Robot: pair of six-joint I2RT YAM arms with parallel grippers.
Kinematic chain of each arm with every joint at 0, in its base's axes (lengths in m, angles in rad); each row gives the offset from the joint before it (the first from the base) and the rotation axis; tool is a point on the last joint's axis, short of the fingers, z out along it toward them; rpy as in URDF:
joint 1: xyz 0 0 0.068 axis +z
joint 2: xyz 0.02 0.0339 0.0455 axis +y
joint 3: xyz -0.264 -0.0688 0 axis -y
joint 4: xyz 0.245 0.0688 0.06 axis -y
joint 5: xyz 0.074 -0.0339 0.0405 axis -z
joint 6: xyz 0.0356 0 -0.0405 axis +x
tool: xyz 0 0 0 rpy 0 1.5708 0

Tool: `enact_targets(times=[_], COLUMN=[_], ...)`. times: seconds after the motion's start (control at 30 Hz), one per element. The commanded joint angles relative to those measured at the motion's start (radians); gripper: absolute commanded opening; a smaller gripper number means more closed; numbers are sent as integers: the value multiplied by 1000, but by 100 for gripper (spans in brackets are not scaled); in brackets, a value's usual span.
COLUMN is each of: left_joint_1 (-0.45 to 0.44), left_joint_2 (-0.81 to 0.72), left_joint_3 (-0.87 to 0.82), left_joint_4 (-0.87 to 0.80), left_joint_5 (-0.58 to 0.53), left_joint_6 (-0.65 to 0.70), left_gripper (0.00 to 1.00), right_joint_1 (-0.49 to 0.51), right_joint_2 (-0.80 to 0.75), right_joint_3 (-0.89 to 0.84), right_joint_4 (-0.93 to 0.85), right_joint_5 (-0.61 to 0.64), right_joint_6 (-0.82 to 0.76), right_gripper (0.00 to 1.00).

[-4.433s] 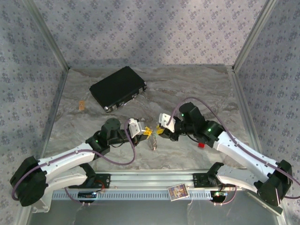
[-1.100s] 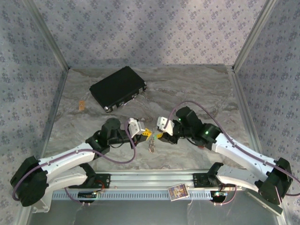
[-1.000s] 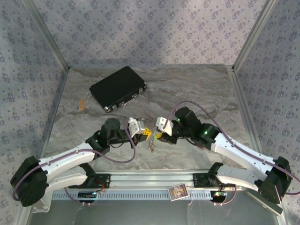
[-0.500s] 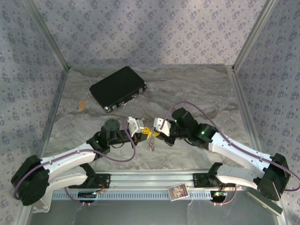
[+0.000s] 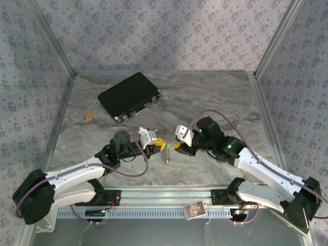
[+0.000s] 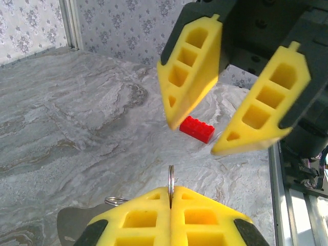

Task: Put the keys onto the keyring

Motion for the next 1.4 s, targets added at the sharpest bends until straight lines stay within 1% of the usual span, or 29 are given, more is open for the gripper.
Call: enact_targets(times=[0.0,0.13,0.27,0.37,0.57,0.83,0.97,1.07,1.23,1.37], left_joint_1=[5,6,6,6,5,5,6,6,5,5], left_joint_2=[-30,-35,-42,-45,-41,-42,-47,-54,-62,-65], left_joint_3=[-6,-6,-7,-8,-7,-7,-8,-10,-10,-8], left_joint_4=[65,67,66,65,78,97,95,90,75,64], left_joint_5=[33,60,82,92,106,108,100,93,88,82], left_joint_6=[24,26,31,35,31,23,22,26,36,43], left_gripper=[0,0,0,0,0,0,0,0,0,0], right_joint_1=[-2,-2,0,0,4,7,8,5,-7,-9], right_joint_2=[23,64,92,103,122,156,163,149,112,94], right_joint_3=[-31,-50,-68,-83,-138,-167,-167,-167,-154,-133], right_joint_4=[20,78,123,155,280,392,400,376,308,251], right_joint_5=[-57,-118,-114,-116,-175,-226,-230,-218,-200,-191], right_joint_6=[38,63,61,59,84,119,122,115,98,84], right_gripper=[37,40,43,43,44,43,37,29,12,5])
